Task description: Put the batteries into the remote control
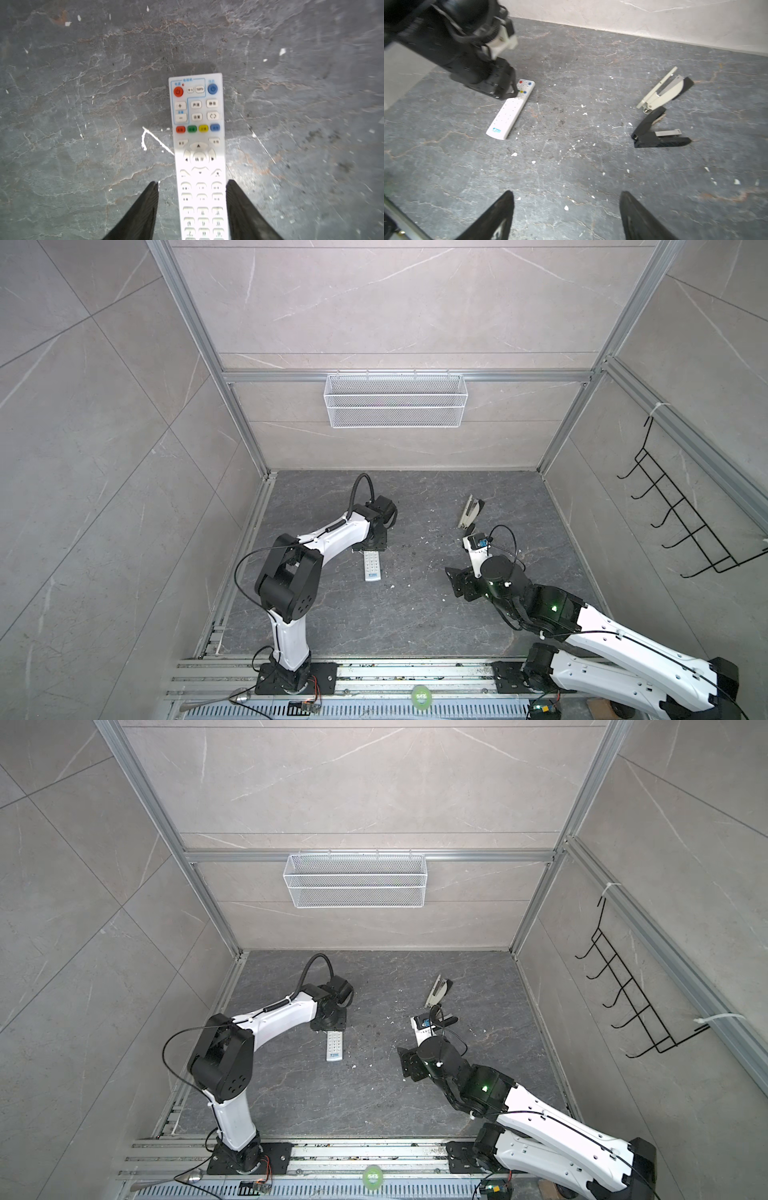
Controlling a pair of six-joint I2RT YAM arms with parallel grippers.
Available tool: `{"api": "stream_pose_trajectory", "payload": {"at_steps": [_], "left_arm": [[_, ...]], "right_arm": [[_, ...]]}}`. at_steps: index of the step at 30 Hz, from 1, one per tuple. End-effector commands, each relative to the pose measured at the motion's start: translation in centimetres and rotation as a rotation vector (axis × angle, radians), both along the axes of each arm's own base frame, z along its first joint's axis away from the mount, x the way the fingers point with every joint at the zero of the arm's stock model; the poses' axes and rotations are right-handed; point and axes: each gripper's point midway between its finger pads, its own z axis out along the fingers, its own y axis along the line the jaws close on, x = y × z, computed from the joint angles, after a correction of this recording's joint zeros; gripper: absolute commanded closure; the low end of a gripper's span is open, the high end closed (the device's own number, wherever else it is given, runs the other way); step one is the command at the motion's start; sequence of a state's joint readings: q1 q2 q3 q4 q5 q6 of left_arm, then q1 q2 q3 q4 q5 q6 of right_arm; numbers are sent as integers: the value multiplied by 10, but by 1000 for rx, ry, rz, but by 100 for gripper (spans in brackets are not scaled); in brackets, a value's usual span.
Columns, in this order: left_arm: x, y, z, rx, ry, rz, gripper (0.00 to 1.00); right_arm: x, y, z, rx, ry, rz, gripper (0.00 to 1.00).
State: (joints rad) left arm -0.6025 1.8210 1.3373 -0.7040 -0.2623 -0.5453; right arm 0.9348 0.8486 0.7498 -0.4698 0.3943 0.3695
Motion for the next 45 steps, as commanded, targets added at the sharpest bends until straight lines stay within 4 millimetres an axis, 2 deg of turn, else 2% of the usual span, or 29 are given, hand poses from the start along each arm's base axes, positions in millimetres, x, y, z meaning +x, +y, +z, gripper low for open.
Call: {"api": "stream_pose_trajectory", "payload": {"at_steps": [1, 2, 3, 7, 12, 14, 16, 19, 22, 25, 27, 30, 34, 38, 41, 45], "left_arm": [[2, -11, 31, -102, -100, -54, 36], [0, -8, 38, -100, -121, -59, 32], [-1, -4, 43, -88, -137, -66, 27], [-3, 19, 61, -19, -204, -67, 16], [0, 59, 70, 6, -256, 1, 13], [1, 84, 72, 14, -281, 88, 0], [0, 104, 76, 5, -318, 156, 0], [-3, 136, 80, -9, -375, 265, 0], [-15, 182, 84, 65, -440, 474, 0], [-19, 206, 80, 95, -467, 536, 0], [-19, 214, 77, 145, -498, 530, 0], [-12, 222, 76, 222, -545, 487, 0], [7, 219, 77, 294, -624, 347, 0], [20, 225, 62, 342, -648, 289, 0], [28, 228, 41, 326, -641, 263, 0], [38, 225, 28, 333, -668, 223, 0]], "right_arm": [[4, -16, 4, -46, -25, -56, 11], [6, -18, 4, -54, -29, -68, 3], [8, -21, 3, -71, -35, -85, 1], [21, -41, -1, -171, -75, -186, 1], [35, -56, 1, -221, -136, -242, 1], [41, -56, -1, -232, -149, -236, 1], [48, -57, -3, -243, -157, -227, 1], [61, -68, -9, -227, -167, -263, 1], [76, -90, -16, -200, -170, -345, 1], [90, -116, -21, -251, -199, -470, 1], [100, -131, -26, -310, -220, -539, 1], [113, -139, -37, -309, -254, -551, 1], [123, -149, -49, -284, -275, -562, 0], [133, -162, -61, -325, -263, -589, 1], [136, -165, -65, -314, -332, -607, 0], [145, -166, -75, -293, -360, -608, 1]]}}
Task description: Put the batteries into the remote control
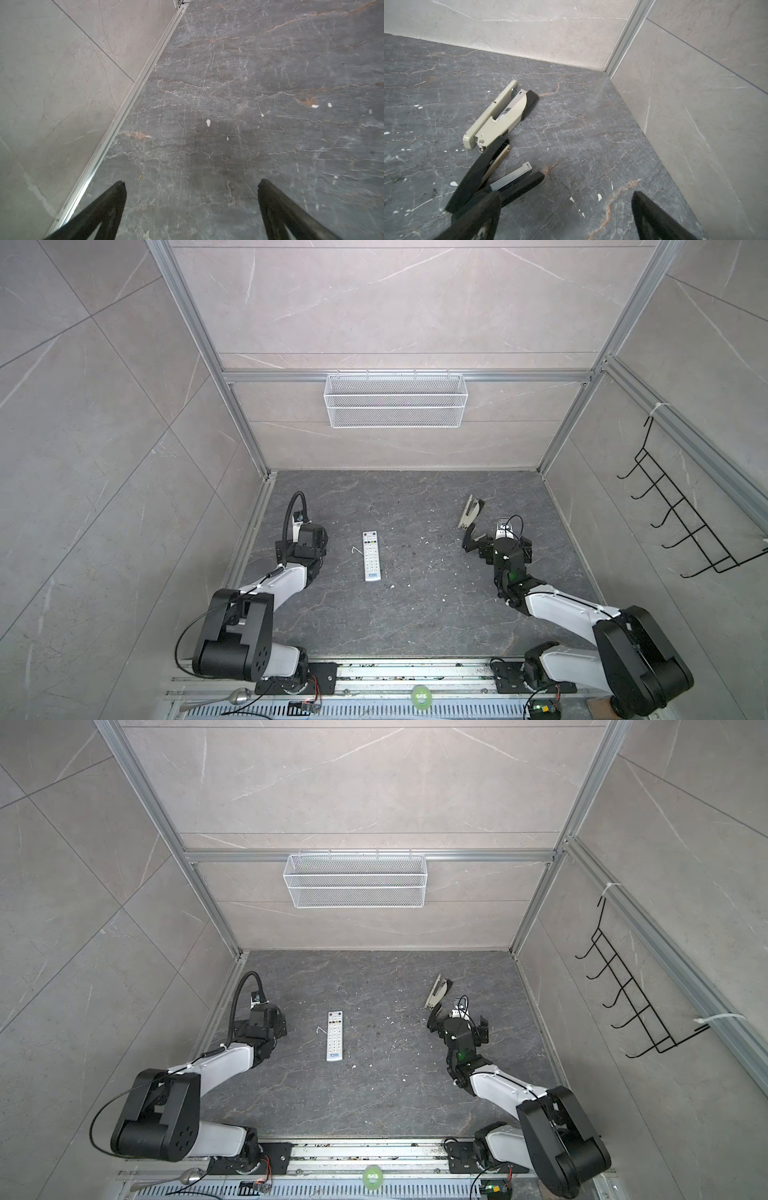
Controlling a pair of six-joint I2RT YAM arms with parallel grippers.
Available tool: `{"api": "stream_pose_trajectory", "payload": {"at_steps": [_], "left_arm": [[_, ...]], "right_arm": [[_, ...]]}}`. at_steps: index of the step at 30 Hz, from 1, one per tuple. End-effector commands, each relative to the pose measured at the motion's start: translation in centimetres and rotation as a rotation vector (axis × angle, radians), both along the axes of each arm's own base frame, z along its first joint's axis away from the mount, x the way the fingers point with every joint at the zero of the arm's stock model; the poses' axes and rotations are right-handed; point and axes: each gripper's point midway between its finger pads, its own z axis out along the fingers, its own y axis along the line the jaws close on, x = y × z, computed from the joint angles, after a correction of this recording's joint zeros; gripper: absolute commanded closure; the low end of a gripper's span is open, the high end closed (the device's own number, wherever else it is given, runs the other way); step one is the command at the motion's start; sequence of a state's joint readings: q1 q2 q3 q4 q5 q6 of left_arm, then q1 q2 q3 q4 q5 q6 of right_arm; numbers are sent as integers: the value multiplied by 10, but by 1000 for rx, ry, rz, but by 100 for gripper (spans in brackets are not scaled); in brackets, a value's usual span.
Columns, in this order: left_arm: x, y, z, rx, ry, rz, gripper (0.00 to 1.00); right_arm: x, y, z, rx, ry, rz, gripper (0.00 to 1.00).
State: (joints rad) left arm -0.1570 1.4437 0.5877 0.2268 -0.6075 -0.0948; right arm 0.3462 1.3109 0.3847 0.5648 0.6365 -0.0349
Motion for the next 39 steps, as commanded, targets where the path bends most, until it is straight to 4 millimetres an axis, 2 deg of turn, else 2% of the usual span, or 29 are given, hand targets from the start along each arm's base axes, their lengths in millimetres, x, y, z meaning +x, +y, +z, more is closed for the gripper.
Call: {"api": "stream_pose_trajectory", "payload": {"at_steps": [1, 6, 9, 14, 17, 21, 27, 29, 39], "left_arm": [[24, -7, 20, 12, -151, -73, 0], [31, -8, 16, 17, -199, -118, 0], [28, 0, 14, -23, -206, -98, 0], [27, 2, 11, -106, -223, -133, 0], [25, -1, 9, -171, -244, -187, 0], [20, -9, 5, -170, -323, -255, 0], [18, -8, 3, -185, -299, -251, 0], [17, -7, 1, -188, -291, -246, 0], [17, -8, 3, -185, -296, -248, 0]], "right_arm": [[13, 3, 10, 23, -104, 27, 1], [19, -4, 1, 100, -92, 38, 1], [20, -6, -3, 130, -92, 47, 1], [30, 3, -13, 132, -54, 112, 0], [33, 2, -15, 144, -34, 115, 1], [38, -5, -20, 187, -2, 104, 0], [30, -6, -20, 193, -116, 139, 1], [30, -5, -27, 211, -46, 133, 0], [32, -7, -26, 218, -62, 129, 0]]}}
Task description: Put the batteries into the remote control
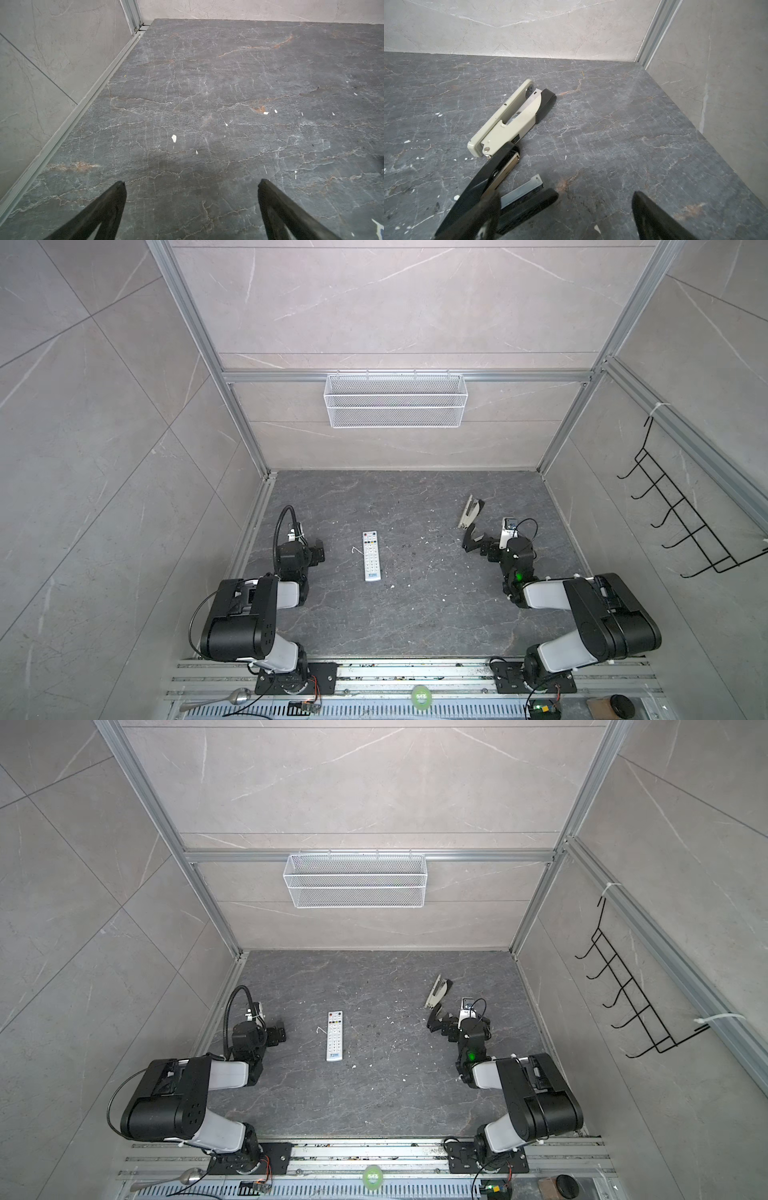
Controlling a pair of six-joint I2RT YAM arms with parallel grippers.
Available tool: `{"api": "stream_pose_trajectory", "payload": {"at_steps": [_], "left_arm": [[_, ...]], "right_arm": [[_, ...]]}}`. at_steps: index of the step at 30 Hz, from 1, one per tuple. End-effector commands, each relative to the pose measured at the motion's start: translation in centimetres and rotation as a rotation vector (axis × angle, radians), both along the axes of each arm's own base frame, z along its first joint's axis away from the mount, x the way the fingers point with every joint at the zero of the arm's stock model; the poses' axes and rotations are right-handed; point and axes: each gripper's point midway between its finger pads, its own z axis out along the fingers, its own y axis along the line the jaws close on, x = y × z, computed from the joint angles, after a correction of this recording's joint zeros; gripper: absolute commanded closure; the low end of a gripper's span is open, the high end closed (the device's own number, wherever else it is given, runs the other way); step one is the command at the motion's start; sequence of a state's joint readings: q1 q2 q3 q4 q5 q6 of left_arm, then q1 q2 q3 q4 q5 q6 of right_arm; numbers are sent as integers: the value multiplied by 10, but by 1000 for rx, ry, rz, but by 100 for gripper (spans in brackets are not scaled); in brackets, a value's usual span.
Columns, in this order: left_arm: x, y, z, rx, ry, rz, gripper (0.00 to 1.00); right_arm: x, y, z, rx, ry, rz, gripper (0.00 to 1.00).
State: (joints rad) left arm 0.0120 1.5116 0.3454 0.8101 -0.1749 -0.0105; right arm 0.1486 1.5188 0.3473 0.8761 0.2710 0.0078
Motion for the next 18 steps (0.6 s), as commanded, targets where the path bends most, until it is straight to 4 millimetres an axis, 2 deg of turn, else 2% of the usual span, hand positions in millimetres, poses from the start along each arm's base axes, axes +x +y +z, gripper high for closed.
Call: {"api": "stream_pose_trajectory", "payload": {"at_steps": [1, 16, 18], "left_arm": [[8, 0, 18, -3, -71, -4, 0], [8, 0, 18, -7, -69, -8, 0], [9, 0, 18, -7, -71, -8, 0]], "right_arm": [[3, 1, 5, 25, -22, 3, 0], [2, 1, 6, 22, -31, 2, 1], [-6, 1, 8, 26, -63, 13, 0]]}}
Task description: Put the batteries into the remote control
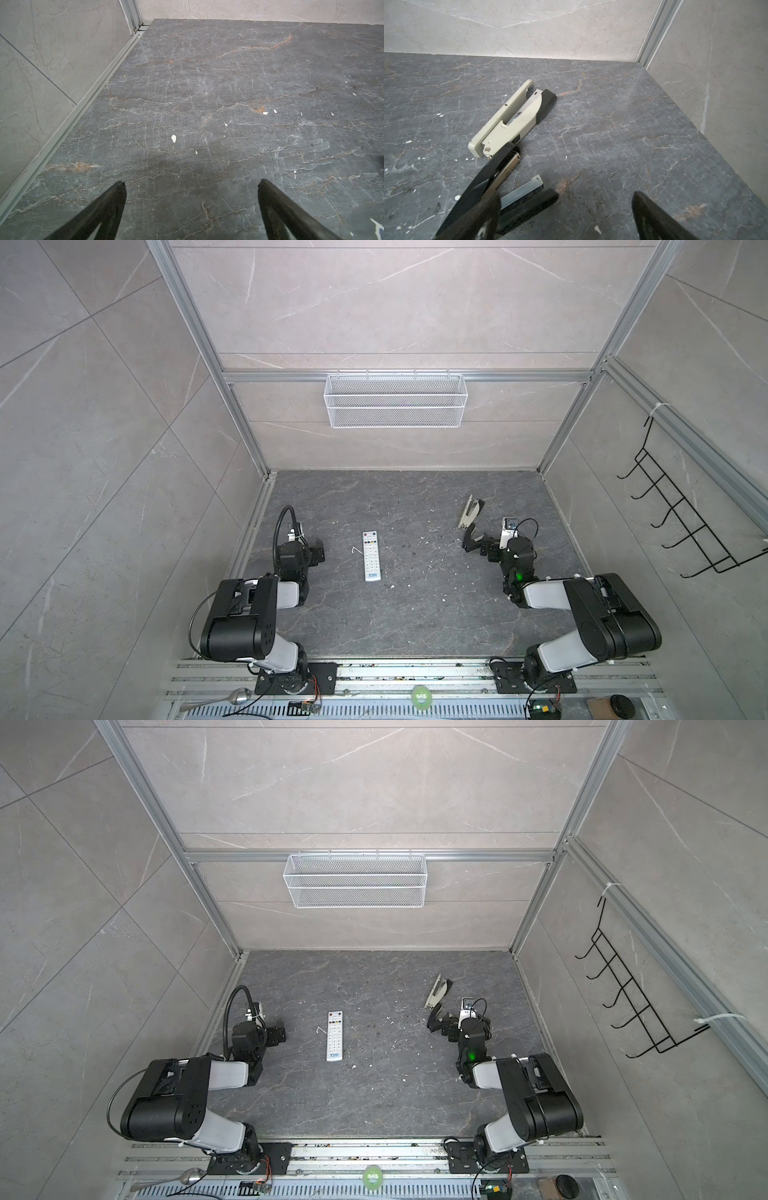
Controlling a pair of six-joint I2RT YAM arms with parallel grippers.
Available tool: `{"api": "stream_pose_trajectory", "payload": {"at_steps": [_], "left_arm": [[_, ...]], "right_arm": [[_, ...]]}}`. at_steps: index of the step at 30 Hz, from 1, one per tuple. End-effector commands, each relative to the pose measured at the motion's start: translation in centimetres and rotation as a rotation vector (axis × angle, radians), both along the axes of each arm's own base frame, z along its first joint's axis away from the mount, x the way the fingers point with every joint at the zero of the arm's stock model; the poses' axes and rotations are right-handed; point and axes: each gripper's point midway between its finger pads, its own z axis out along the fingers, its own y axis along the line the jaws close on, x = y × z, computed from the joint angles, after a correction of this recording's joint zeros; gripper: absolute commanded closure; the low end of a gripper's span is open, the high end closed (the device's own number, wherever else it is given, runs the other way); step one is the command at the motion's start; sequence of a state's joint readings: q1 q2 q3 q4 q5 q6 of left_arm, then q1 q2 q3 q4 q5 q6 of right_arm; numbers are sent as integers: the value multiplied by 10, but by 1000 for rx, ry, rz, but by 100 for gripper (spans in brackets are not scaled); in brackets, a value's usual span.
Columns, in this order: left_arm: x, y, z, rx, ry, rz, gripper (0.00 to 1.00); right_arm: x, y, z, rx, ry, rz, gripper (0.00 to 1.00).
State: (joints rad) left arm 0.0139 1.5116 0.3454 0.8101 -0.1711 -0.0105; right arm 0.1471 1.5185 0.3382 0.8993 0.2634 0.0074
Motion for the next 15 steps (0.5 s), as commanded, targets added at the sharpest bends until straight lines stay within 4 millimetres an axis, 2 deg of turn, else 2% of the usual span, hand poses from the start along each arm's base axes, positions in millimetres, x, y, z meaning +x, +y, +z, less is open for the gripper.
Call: {"api": "stream_pose_trajectory", "payload": {"at_steps": [1, 4, 6, 10, 12, 15], "left_arm": [[8, 0, 18, -6, -69, -5, 0], [9, 0, 18, -6, -70, -7, 0], [8, 0, 18, -5, -69, -7, 0], [9, 0, 18, -6, -70, -7, 0], [9, 0, 18, -5, -70, -6, 0], [9, 0, 19, -6, -71, -8, 0]], "right_arm": [[-10, 1, 8, 24, -75, 17, 0], [-5, 1, 11, 26, -80, 12, 0], [4, 1, 4, 19, -11, 2, 0], [-5, 1, 8, 19, -59, 14, 0], [4, -1, 7, 16, -29, -9, 0], [3, -1, 4, 16, -14, -10, 0]]}}
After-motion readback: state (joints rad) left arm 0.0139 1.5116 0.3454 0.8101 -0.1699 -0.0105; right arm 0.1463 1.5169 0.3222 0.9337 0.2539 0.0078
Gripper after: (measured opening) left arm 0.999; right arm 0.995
